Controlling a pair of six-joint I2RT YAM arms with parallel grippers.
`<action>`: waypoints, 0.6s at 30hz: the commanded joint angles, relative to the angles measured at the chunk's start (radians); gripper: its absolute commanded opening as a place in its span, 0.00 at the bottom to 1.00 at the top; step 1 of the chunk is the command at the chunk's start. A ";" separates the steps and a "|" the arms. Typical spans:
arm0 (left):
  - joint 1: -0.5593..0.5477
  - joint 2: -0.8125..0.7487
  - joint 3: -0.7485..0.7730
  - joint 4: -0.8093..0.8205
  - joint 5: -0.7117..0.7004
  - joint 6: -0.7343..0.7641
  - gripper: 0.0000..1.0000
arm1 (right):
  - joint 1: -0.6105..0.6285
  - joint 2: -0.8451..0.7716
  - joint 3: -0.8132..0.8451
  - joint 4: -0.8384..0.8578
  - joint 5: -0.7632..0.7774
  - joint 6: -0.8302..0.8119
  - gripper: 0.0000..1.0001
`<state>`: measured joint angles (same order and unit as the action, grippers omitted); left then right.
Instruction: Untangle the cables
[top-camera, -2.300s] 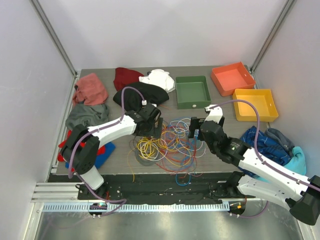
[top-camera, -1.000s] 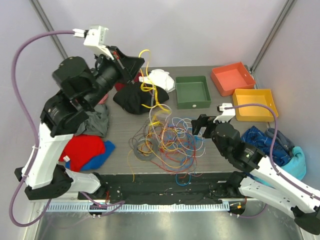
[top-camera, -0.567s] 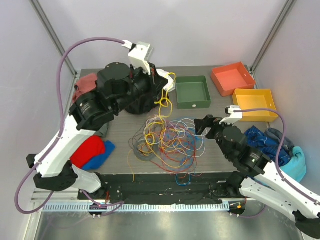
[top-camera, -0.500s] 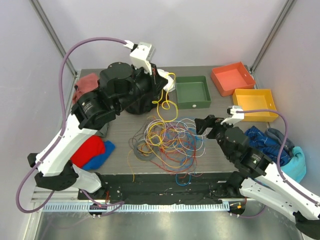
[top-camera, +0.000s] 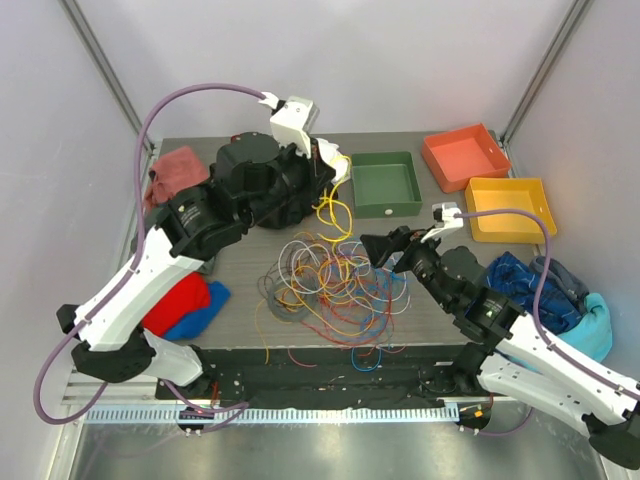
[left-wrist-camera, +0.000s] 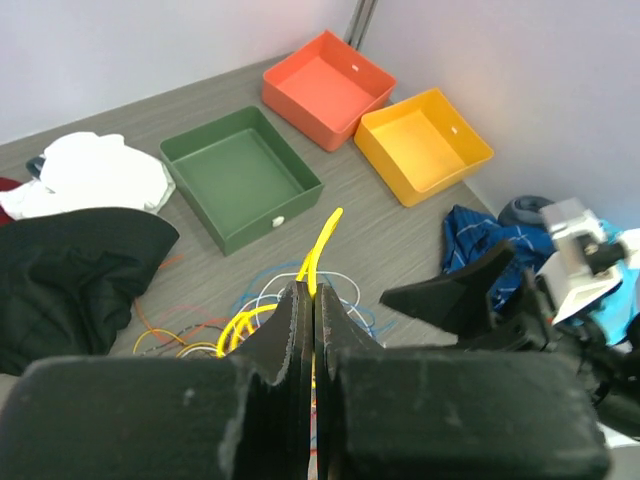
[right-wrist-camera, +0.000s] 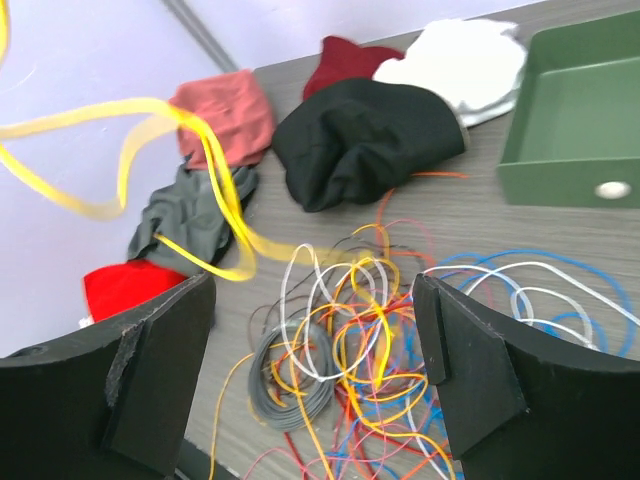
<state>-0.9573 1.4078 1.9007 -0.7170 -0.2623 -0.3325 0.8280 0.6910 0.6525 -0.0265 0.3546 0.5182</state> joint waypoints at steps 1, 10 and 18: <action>0.000 0.002 0.078 0.021 -0.012 0.009 0.00 | -0.001 -0.008 -0.053 0.149 -0.091 0.026 0.88; 0.002 0.020 0.087 0.039 -0.023 0.016 0.00 | -0.001 -0.018 -0.028 0.128 -0.085 0.005 0.89; 0.003 0.111 0.185 0.137 -0.107 0.105 0.00 | -0.003 -0.241 0.012 -0.113 0.188 0.002 0.88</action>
<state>-0.9573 1.4773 2.0006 -0.6941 -0.3161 -0.2989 0.8284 0.5449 0.5922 -0.0521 0.3771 0.5259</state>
